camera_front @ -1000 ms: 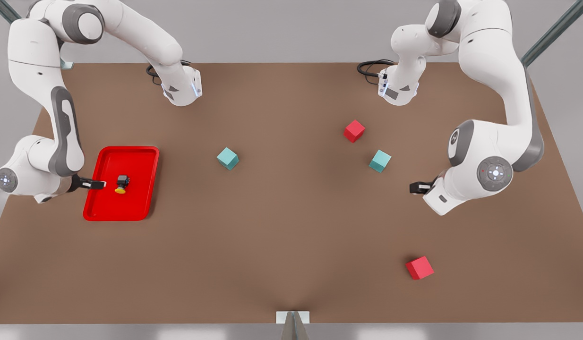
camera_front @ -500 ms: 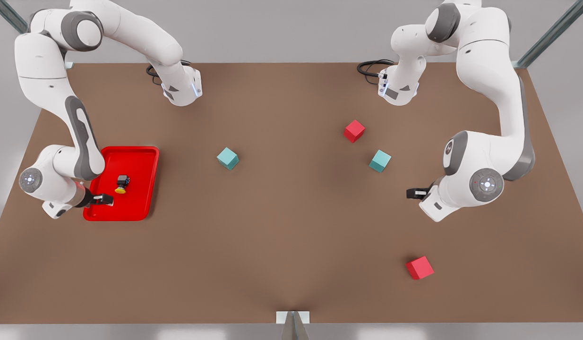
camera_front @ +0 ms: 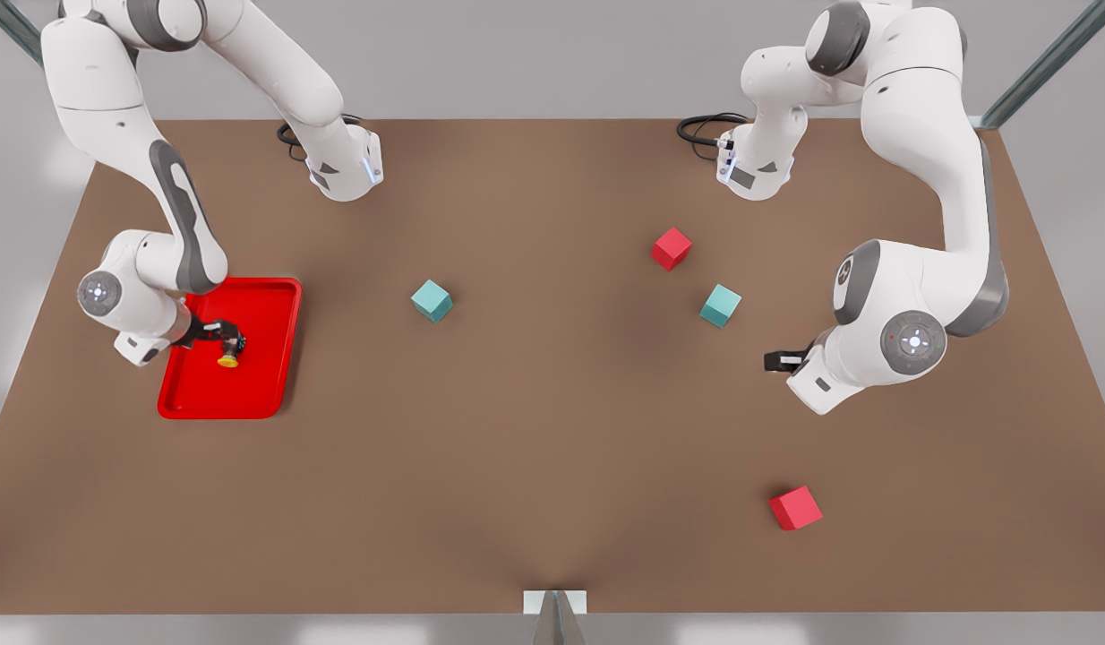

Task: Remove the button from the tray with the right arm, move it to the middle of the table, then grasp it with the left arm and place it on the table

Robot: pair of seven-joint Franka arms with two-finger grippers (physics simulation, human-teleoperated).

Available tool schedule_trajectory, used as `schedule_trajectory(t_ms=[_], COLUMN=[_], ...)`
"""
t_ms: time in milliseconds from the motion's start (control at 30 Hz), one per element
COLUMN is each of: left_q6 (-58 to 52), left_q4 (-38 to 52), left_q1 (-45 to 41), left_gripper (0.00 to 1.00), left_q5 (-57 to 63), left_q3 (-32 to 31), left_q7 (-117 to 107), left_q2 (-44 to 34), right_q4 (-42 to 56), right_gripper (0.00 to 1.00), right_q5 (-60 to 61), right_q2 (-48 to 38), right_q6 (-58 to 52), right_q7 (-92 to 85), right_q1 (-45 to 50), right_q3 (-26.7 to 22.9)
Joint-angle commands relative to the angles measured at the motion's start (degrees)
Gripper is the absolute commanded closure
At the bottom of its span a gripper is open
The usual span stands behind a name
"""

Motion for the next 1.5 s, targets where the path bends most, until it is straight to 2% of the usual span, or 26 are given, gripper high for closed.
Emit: schedule_trajectory(t_ms=[0,433,533,567,767,833,1200,1467], left_q6=[-0.4,-0.5,-0.5,-0.8,-1.0,-1.6,-4.0,-4.3], left_q4=[0.0,-0.1,-0.4,-0.5,-0.4,-0.4,0.3,0.0], left_q1=[0.0,0.0,0.0,0.0,0.0,0.1,-0.2,-0.9], left_gripper=[0.0,0.0,0.0,0.0,0.0,0.0,0.0,0.0], left_q5=[0.0,0.0,0.0,0.0,0.0,0.0,0.2,0.1], left_q3=[0.0,0.0,-0.1,-0.1,-0.1,-0.1,-0.1,-0.1], left_q7=[-1.4,-1.4,-1.4,-1.4,-1.4,-1.4,-3.3,-3.6], left_q2=[-0.2,0.0,-0.1,-0.2,-0.2,-0.2,-1.4,-1.5], right_q4=[-0.4,-1.1,-1.1,-1.1,-0.7,-0.7,-0.8,-4.8], right_gripper=[0.0,0.0,0.04,0.08,0.09,0.14,0.13,0.13], right_q5=[0.2,-2.3,-3.2,-3.7,-4.5,-4.4,-4.4,-4.3], right_q2=[-0.1,4.0,4.8,5.1,5.7,5.7,5.3,2.7], right_q6=[3.3,7.5,7.5,8.1,8.6,8.6,8.6,9.7], right_q7=[0.9,1.1,1.2,1.1,1.0,1.1,1.1,1.2], right_q1=[-0.5,-0.4,-0.6,-0.9,-1.5,-1.5,-2.0,-2.7], right_q3=[0.1,0.1,0.1,0.1,0.1,0.1,0.1,0.2])
